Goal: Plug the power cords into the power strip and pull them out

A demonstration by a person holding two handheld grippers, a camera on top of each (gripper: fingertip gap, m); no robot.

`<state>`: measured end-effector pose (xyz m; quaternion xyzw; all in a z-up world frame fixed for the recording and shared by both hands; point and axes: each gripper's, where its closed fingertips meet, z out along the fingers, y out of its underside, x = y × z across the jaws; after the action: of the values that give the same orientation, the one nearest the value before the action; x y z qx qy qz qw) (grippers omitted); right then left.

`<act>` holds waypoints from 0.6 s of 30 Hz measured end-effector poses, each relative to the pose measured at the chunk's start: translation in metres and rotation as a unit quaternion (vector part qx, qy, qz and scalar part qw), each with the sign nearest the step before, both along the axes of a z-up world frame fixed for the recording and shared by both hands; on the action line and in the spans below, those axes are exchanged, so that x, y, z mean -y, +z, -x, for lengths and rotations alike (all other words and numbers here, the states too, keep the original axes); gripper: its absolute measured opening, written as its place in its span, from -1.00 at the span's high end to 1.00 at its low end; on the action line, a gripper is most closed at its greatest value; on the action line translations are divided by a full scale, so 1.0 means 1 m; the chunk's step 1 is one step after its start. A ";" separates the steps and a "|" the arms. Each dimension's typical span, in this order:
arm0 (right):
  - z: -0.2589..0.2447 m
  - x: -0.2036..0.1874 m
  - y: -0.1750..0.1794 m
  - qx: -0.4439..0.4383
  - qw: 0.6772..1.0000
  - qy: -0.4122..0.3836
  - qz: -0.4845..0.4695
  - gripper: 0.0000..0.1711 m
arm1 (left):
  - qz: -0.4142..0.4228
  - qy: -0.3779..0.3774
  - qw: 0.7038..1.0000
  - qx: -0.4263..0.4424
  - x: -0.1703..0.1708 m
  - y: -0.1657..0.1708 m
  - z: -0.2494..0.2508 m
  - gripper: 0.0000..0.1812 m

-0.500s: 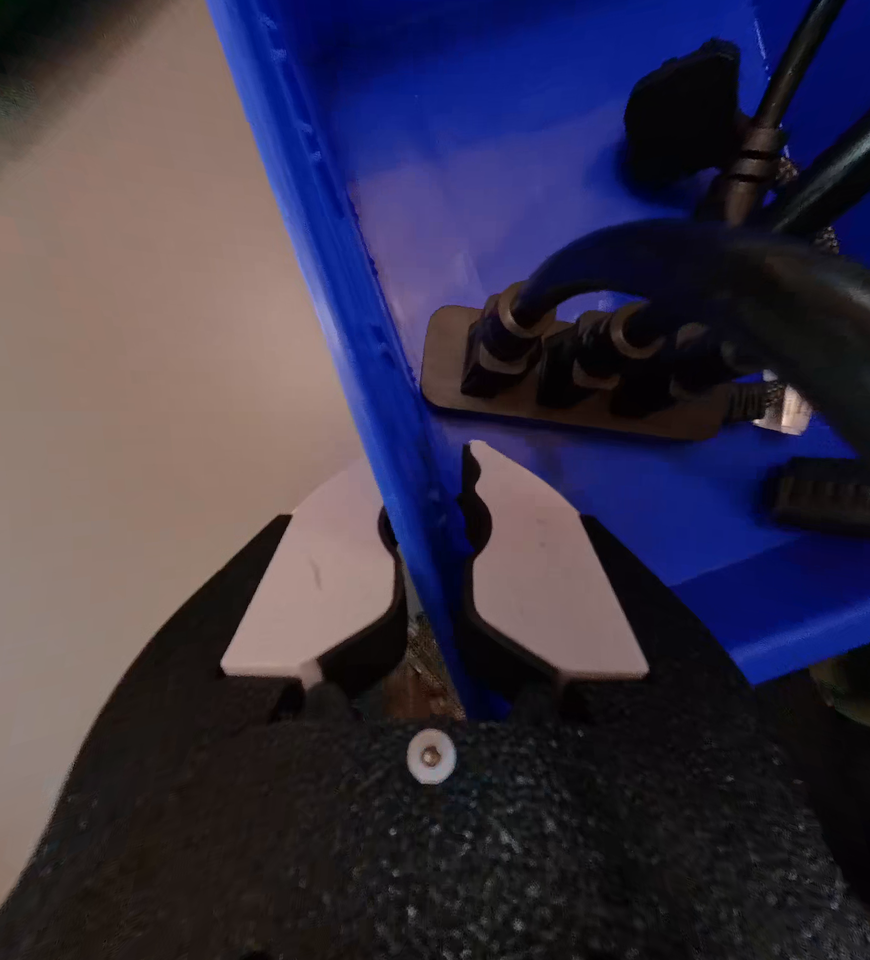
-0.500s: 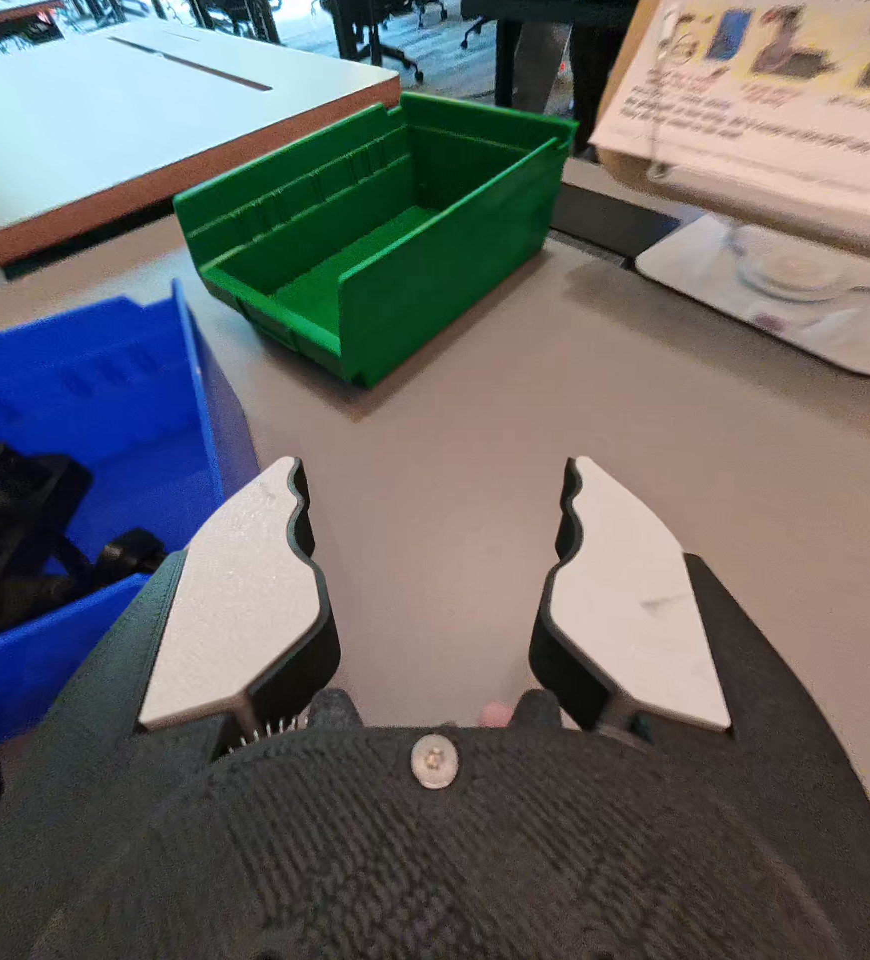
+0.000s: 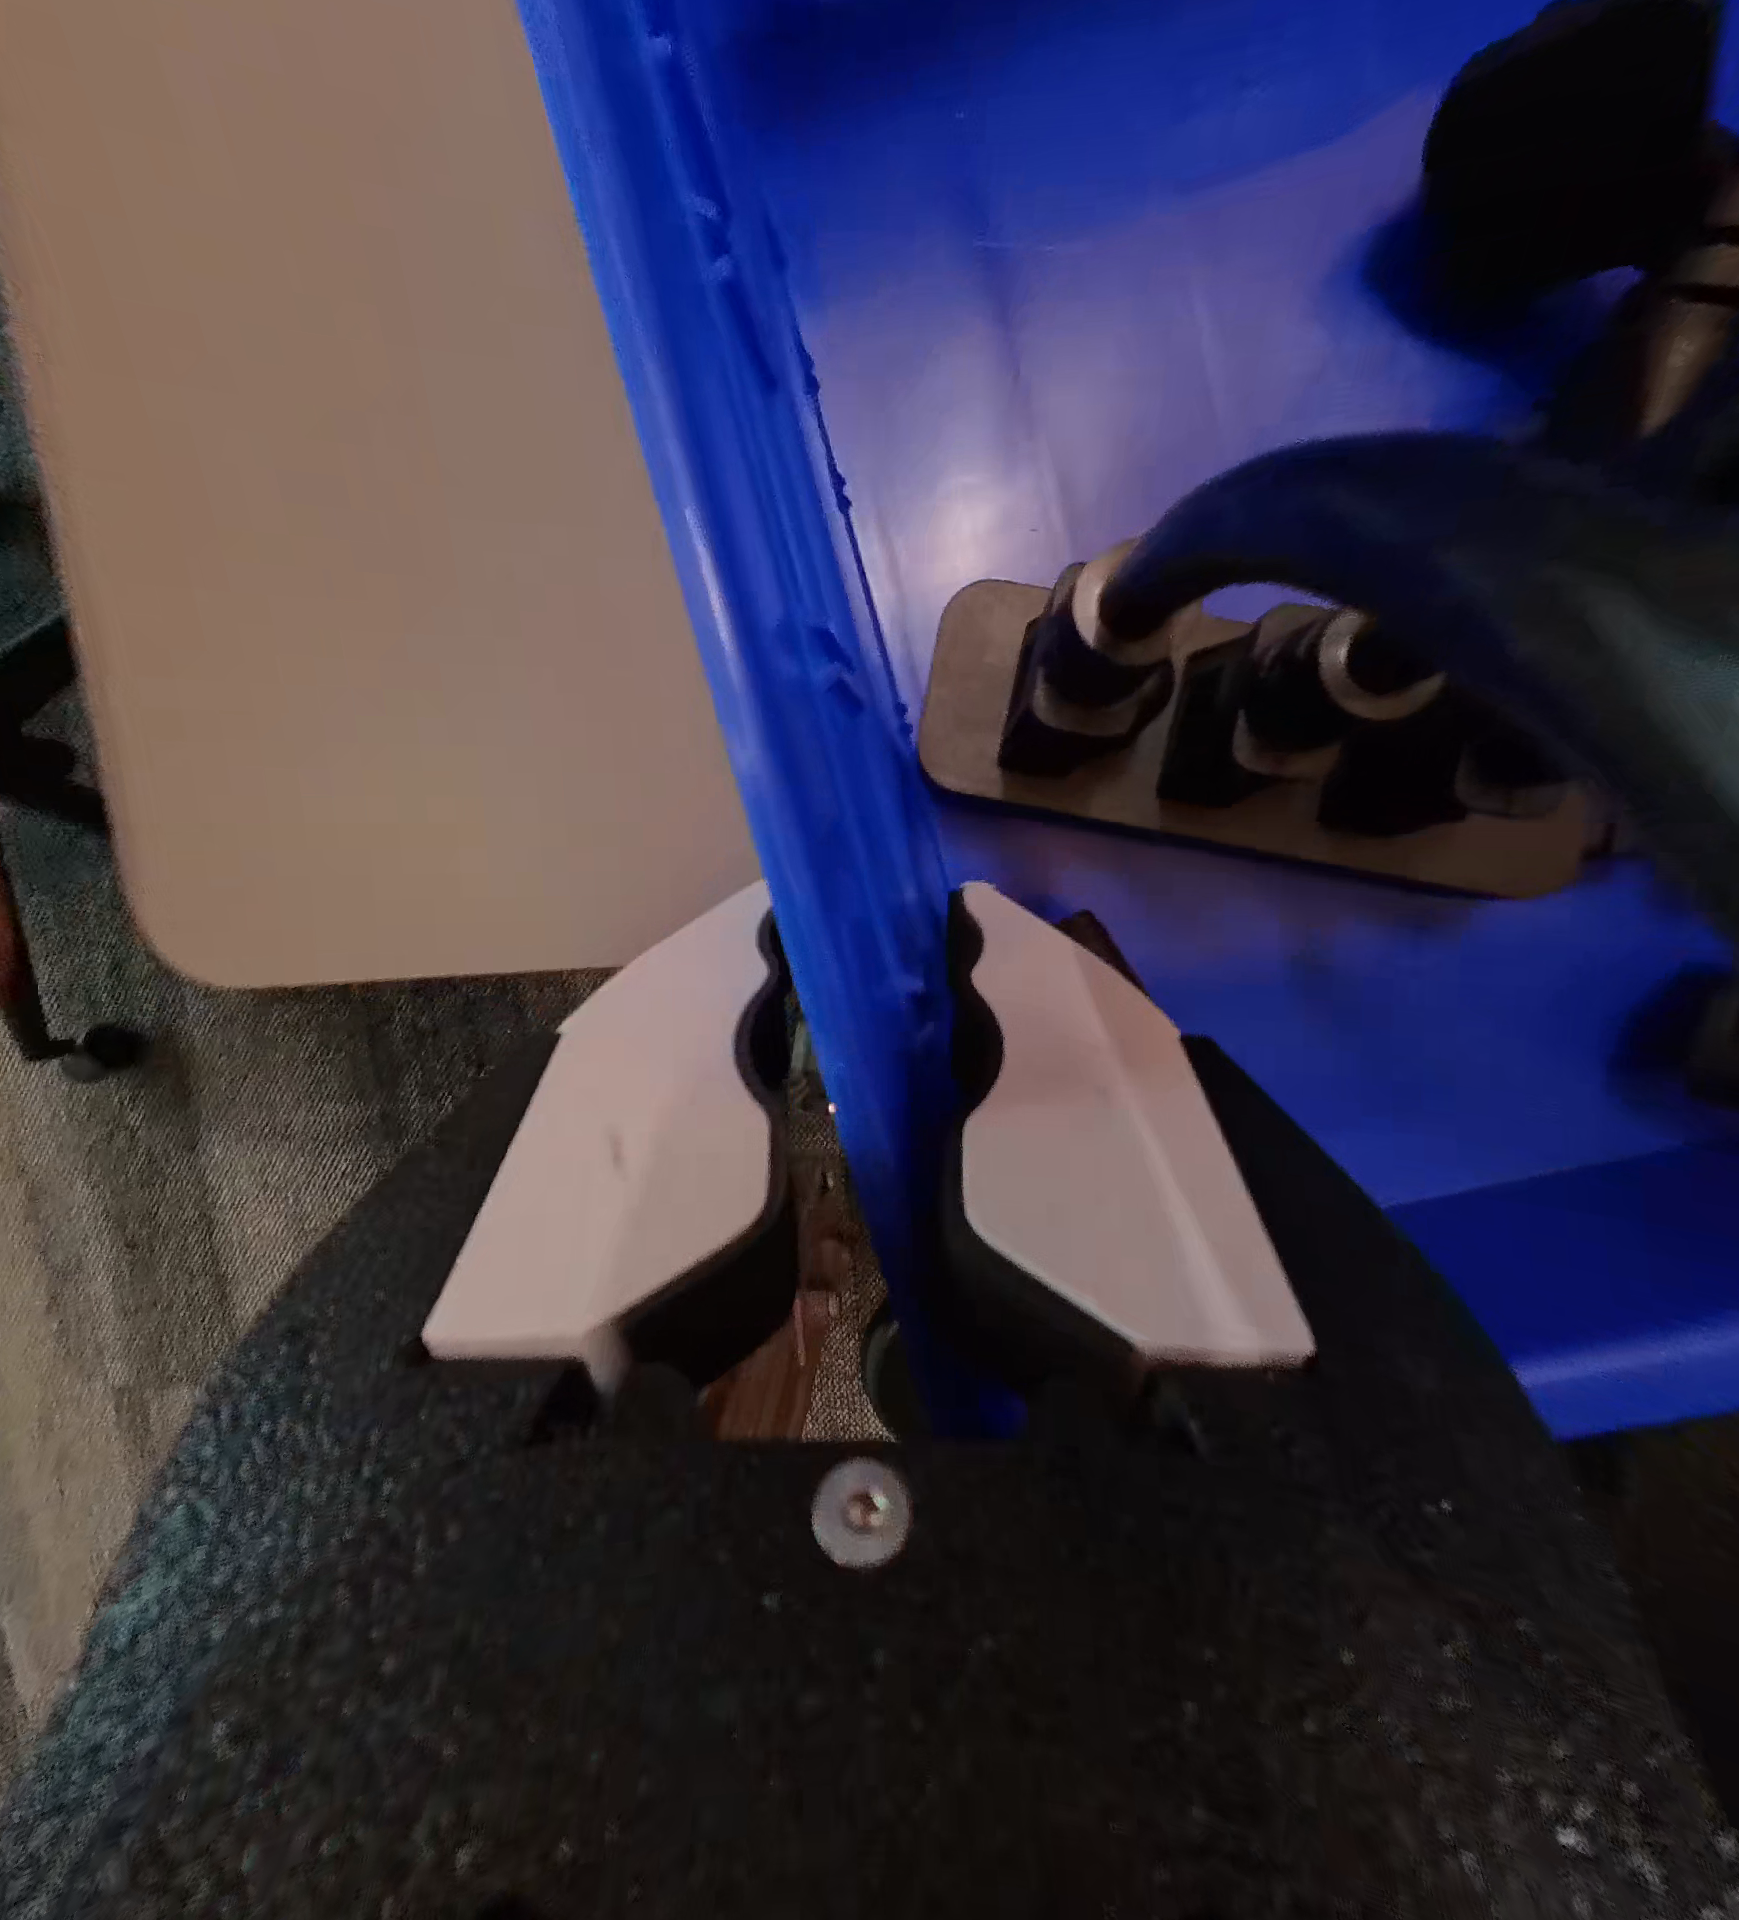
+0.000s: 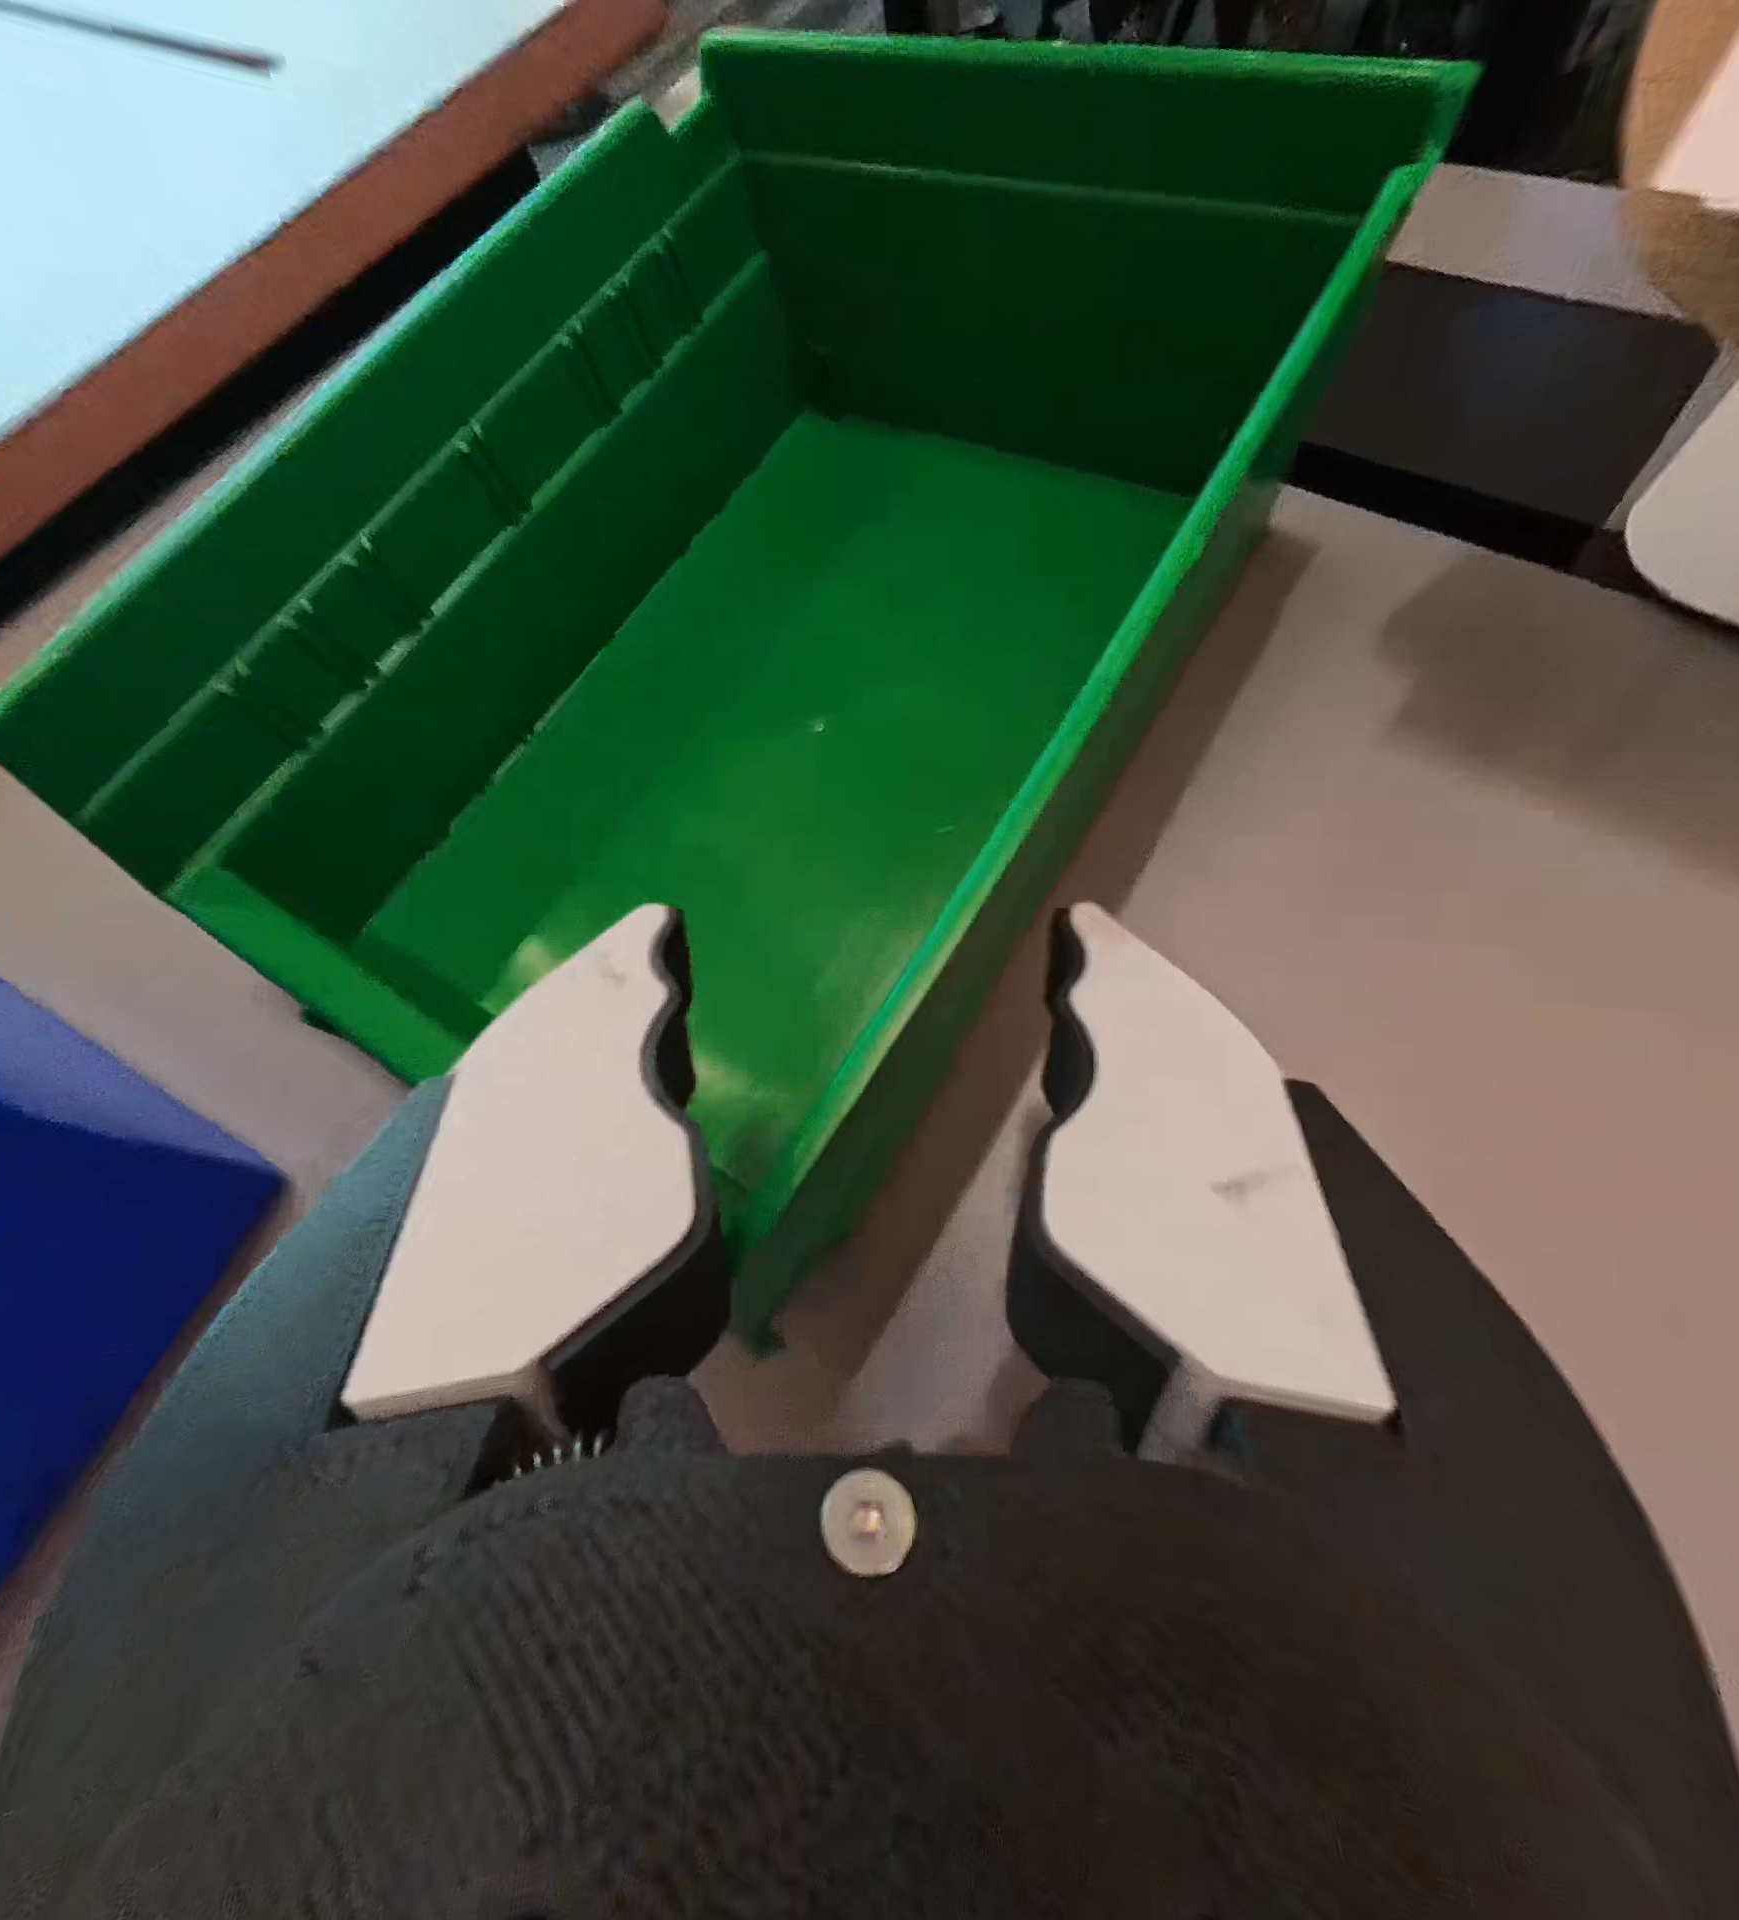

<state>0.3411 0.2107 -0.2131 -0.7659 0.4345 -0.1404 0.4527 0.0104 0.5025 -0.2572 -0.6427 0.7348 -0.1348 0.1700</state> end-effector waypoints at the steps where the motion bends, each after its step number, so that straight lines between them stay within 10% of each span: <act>1: -0.002 -0.001 -0.005 0.008 1.000 0.017 0.024 0.38 | -0.001 0.009 1.000 0.000 -0.007 0.000 0.001 0.69; 9: 0.003 0.070 -0.011 0.050 0.992 0.025 0.114 0.91 | 0.013 0.028 1.000 -0.006 -0.042 -0.001 0.005 0.75; 18: 0.081 0.207 -0.011 0.026 0.990 0.087 0.108 0.94 | 0.052 -0.013 0.998 0.010 -0.031 0.001 -0.031 0.83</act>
<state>0.2605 0.0036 -0.2244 -0.8415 0.3362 -0.1662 0.3888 0.0418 0.5338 -0.2564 -0.6400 0.7330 -0.1818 0.1419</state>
